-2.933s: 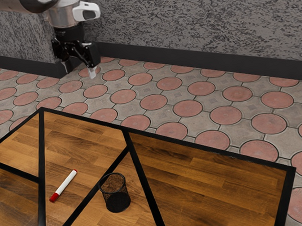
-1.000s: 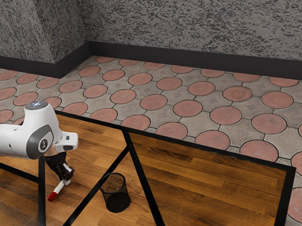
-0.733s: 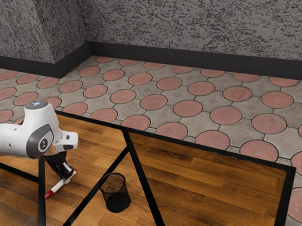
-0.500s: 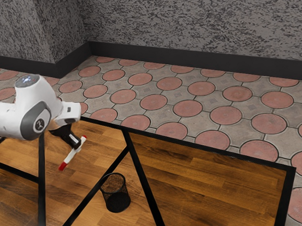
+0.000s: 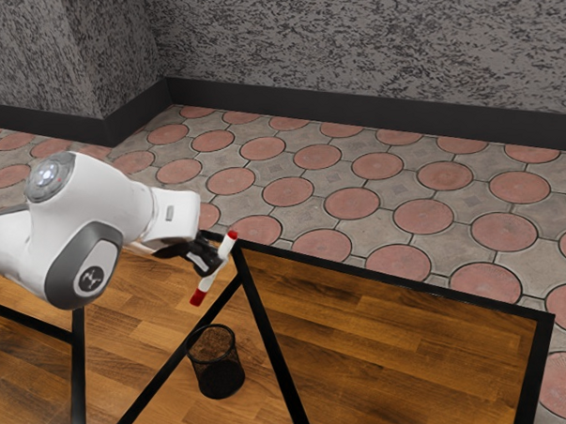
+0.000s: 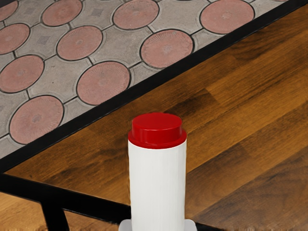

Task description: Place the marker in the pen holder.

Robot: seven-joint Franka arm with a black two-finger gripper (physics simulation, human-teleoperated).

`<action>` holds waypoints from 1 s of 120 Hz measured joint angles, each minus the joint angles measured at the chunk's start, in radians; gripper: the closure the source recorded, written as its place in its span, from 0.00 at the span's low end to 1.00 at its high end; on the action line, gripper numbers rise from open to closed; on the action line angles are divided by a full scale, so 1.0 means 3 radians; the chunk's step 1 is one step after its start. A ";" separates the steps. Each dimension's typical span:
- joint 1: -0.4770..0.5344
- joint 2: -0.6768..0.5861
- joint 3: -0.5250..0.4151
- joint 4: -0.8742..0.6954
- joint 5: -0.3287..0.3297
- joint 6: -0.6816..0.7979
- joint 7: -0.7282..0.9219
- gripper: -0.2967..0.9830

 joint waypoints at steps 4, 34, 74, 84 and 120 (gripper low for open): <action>0.0000 -0.0009 -0.0033 -0.0046 -0.0042 0.0026 0.0002 0.79; 0.0000 0.0130 -0.0236 -0.0289 -0.0285 0.0217 0.0019 0.79; 0.0005 0.0299 -0.0245 -0.0309 -0.0343 0.0312 0.0031 0.46; 0.0011 0.0302 -0.0230 -0.0284 -0.0343 0.0298 0.0028 0.39; 0.0024 0.1300 0.0542 0.2580 0.0083 -0.2289 -0.0145 0.27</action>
